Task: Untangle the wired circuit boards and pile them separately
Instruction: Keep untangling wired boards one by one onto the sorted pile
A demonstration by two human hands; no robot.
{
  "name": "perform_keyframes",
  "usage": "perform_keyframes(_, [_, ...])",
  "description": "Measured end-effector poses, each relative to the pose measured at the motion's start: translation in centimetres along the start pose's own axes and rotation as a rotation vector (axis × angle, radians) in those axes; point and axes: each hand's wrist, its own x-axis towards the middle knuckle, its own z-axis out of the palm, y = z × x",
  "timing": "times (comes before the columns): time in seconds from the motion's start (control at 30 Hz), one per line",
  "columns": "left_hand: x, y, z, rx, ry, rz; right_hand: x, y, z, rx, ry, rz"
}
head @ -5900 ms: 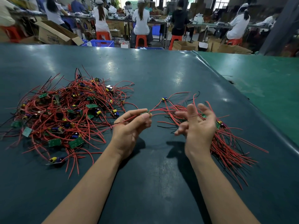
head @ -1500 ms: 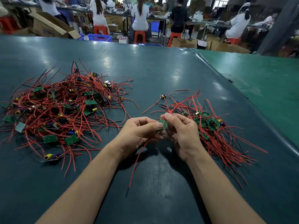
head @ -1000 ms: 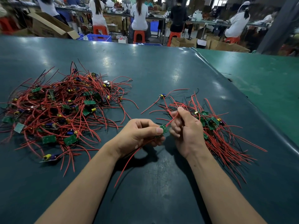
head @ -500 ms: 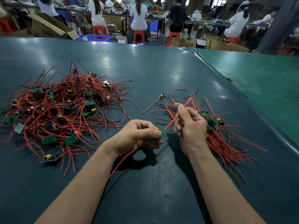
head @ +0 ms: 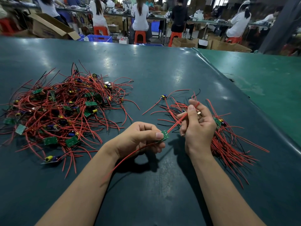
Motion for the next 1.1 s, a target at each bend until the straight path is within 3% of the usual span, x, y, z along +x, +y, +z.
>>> perform_keyframes(0.2, [-0.2, 0.2, -0.1, -0.005, -0.031, 0.002, 0.0, 0.1, -0.2, 0.021, -0.027, -0.009])
perform_keyframes(0.33, [-0.2, 0.4, -0.3, -0.146, -0.026, 0.107, 0.1, -0.2, 0.0, 0.104, -0.094, 0.17])
perform_keyframes(0.47, [-0.2, 0.8, -0.6, -0.416, 0.021, 0.225, -1.2, 0.1, 0.6, -0.069, -0.359, 0.219])
perform_keyframes(0.6, [-0.1, 0.9, -0.5, -0.613, 0.075, 0.235, -2.4, 0.2, 1.3, -0.031, -0.546, 0.338])
perform_keyframes(0.83, [1.1, 0.2, 0.1, -0.416, 0.256, 0.334, -2.1, -0.3, 1.3, 0.112, -0.425, 0.363])
perform_keyframes(0.97, [1.3, -0.2, 0.5, -0.214, 0.301, 0.277, -1.7, -0.3, 1.3, 0.152, -0.292, 0.361])
perform_keyframes(1.1, [1.4, -0.4, 0.8, -0.261, 0.282, 0.181, -1.5, -0.2, 1.3, 0.154, -0.201, 0.333])
